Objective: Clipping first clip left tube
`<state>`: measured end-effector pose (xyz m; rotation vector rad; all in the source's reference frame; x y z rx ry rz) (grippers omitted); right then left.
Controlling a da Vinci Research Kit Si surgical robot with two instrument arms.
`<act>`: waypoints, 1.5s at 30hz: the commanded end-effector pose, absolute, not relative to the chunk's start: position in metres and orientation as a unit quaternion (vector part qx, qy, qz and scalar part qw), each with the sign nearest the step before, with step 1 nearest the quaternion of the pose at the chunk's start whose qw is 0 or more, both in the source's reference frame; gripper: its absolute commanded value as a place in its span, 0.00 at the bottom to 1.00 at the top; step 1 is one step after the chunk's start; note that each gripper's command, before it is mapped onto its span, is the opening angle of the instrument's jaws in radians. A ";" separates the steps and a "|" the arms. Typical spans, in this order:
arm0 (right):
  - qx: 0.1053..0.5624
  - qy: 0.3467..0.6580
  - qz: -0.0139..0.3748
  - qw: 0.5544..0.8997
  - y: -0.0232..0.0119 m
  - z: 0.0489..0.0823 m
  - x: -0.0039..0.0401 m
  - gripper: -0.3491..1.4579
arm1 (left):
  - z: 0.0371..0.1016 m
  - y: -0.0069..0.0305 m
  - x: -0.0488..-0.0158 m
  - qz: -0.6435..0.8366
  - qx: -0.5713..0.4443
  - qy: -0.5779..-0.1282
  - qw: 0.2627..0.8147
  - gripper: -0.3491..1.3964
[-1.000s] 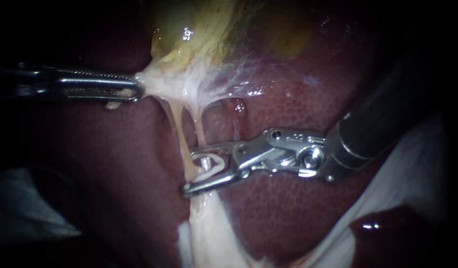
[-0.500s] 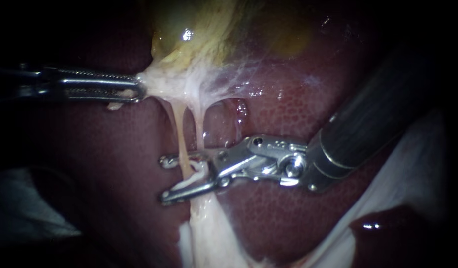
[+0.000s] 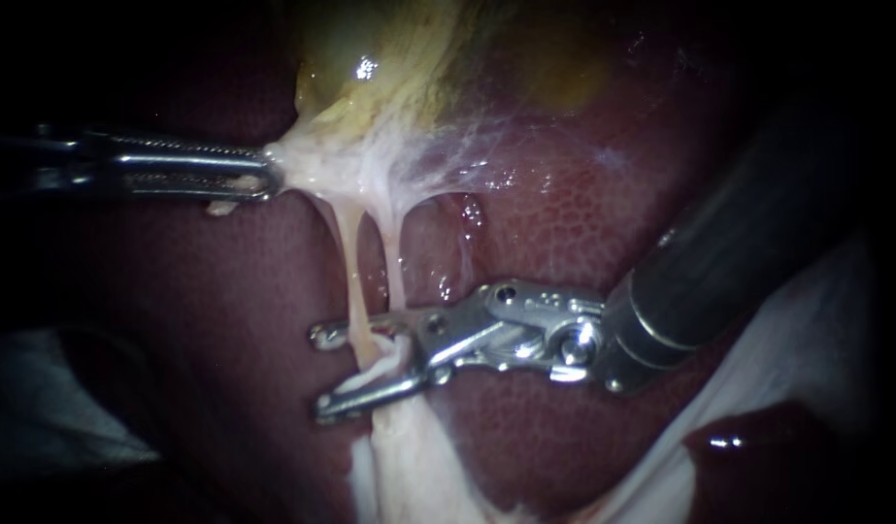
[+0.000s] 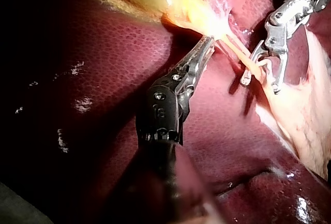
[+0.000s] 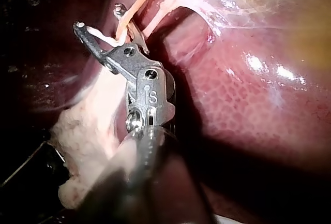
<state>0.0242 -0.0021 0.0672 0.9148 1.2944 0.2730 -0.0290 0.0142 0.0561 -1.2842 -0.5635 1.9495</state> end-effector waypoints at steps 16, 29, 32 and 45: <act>0.425 0.577 0.119 0.687 -0.0033 0.0650 0.0243 0.44 | 0.0561 0.0142 -0.0289 0.757 -0.499 -0.220 0.361 0.00; 0.447 0.562 0.142 0.681 -0.0028 0.0652 0.0239 0.28 | 0.0560 0.0142 -0.0289 0.757 -0.499 -0.220 0.361 0.00; 0.451 0.560 0.145 0.680 -0.0027 0.0653 0.0238 0.23 | 0.0561 0.0142 -0.0289 0.757 -0.499 -0.220 0.361 0.00; 0.464 0.550 0.160 0.676 -0.0026 0.0655 0.0233 0.00 | 0.0561 0.0142 -0.0290 0.757 -0.499 -0.220 0.361 0.00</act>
